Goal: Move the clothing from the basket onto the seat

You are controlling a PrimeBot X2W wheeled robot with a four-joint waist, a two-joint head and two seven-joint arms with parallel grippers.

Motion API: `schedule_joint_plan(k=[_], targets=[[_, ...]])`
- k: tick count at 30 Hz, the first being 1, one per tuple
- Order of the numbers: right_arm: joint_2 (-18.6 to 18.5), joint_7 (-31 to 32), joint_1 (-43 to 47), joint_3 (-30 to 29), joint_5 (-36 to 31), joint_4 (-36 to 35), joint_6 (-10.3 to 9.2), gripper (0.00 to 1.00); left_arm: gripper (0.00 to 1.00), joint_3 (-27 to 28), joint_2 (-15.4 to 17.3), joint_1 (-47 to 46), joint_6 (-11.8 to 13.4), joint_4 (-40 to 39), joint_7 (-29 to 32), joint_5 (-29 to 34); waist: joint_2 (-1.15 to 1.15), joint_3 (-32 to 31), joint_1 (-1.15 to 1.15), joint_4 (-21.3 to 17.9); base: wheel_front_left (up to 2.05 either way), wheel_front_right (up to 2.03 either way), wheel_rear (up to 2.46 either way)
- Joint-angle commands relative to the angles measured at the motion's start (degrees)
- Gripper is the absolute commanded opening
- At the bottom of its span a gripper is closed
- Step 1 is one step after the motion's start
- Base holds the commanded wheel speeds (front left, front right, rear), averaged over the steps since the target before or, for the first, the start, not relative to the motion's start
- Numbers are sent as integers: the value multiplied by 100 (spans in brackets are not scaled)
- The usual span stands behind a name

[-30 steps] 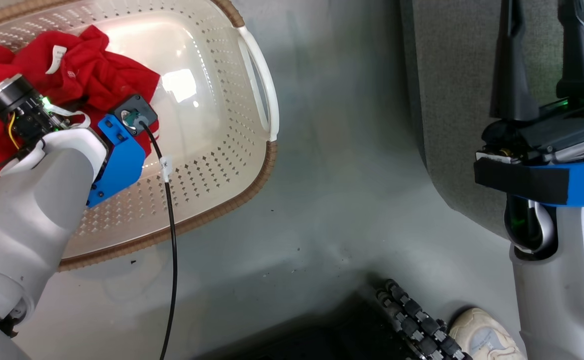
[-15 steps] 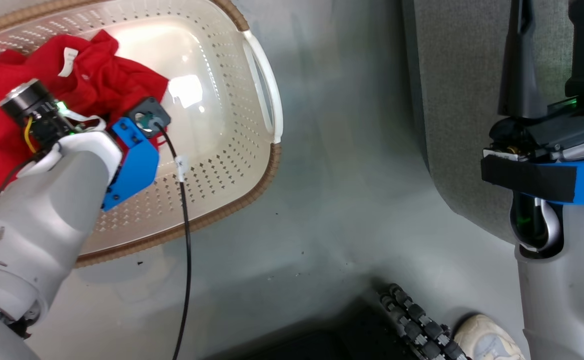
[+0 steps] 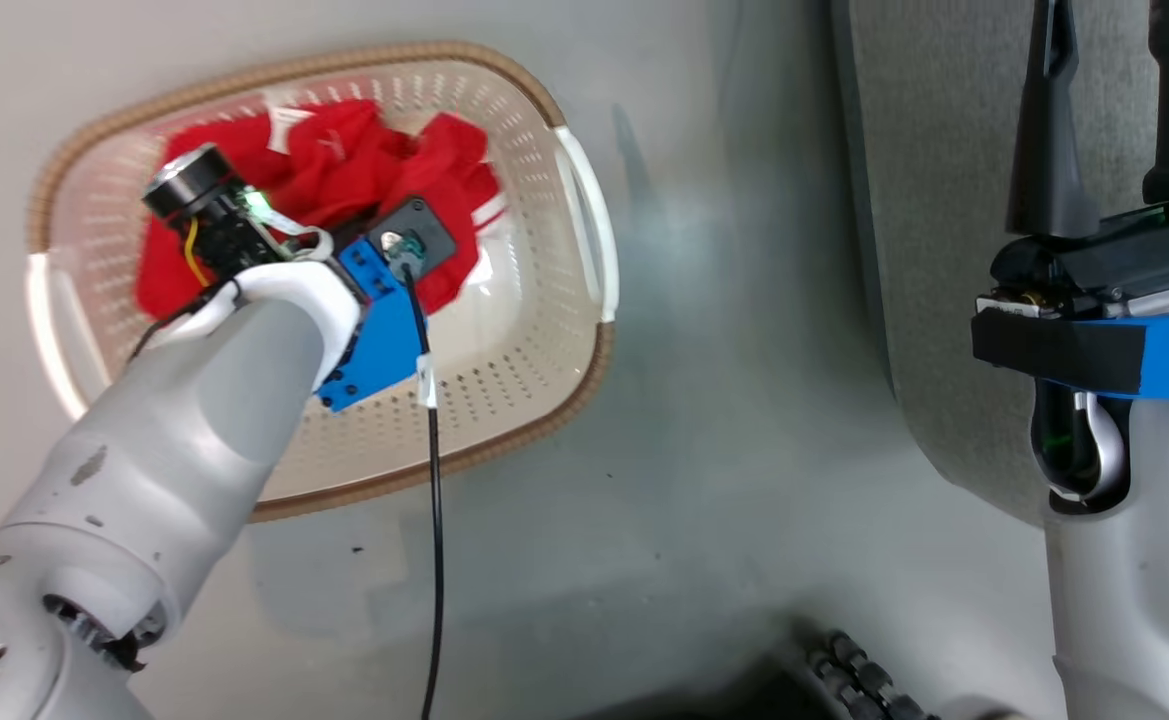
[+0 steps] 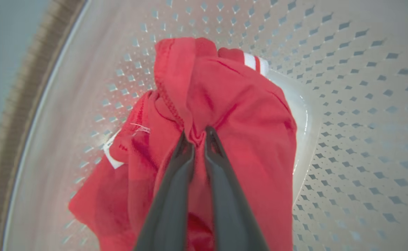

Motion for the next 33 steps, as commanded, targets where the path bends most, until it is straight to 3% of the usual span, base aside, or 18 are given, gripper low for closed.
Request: schedule_joint_plan(k=[1, 10, 16, 33], targets=[[6, -5, 59, -35, -38, 27, 1, 100, 0, -11, -58, 14, -3, -23, -135, -10, 0, -267, 0, 202, 0, 0, 0], [4, -5, 332, -213, -240, 254, 1, 100, 0, 228, -446, 214, -3, 49, -1133, -474, 0, -1195, 0, 561, 0, 0, 0], [-52, -4, 590, -306, -301, 374, 1, 100, 0, 507, -558, 326, -2, -123, -1385, -765, 0, -1787, 0, 732, 0, 0, 0], [-81, -4, 1214, -335, -239, 673, 1, 100, 0, 1974, -213, 1137, 424, -2045, -1415, -769, 0, -3150, 0, 924, 0, 0, 0]])
